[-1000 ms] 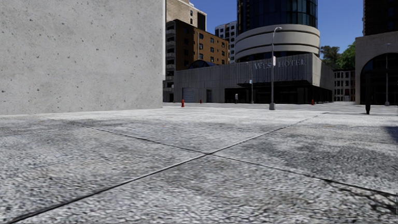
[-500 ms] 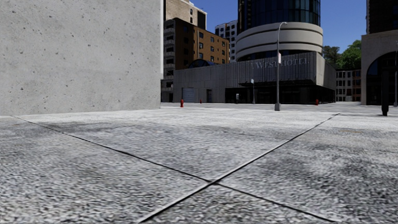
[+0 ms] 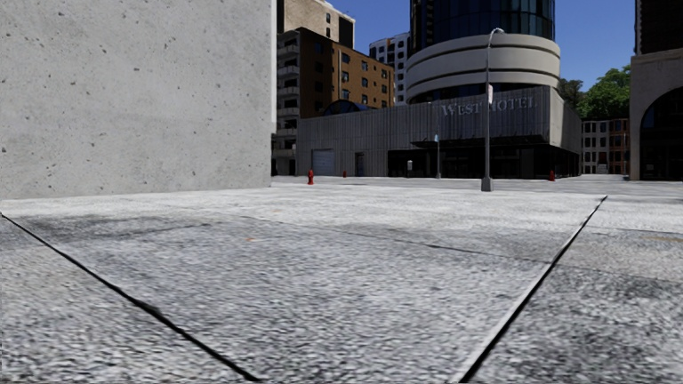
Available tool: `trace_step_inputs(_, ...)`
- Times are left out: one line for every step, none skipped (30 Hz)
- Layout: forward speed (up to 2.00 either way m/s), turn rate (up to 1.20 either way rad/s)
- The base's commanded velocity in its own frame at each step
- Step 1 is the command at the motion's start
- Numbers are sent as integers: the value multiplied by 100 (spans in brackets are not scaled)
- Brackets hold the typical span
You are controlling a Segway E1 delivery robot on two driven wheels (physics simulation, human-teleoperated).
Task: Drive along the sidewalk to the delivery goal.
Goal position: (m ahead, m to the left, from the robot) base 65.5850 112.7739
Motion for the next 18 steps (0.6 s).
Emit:
trace_step_inputs(200, 0)
trace_step_inputs(200, 0)
trace_step_inputs(200, 0)
trace_step_inputs(200, 0)
trace_step_inputs(200, 0)
trace_step_inputs(200, 0)
trace_step_inputs(200, 0)
trace_step_inputs(200, 0)
trace_step_inputs(200, 0)
trace_step_inputs(200, 0)
trace_step_inputs(200, 0)
trace_step_inputs(200, 0)
trace_step_inputs(200, 0)
trace_step_inputs(200, 0)
trace_step_inputs(200, 0)
trace_step_inputs(200, 0)
trace_step_inputs(200, 0)
trace_step_inputs(200, 0)
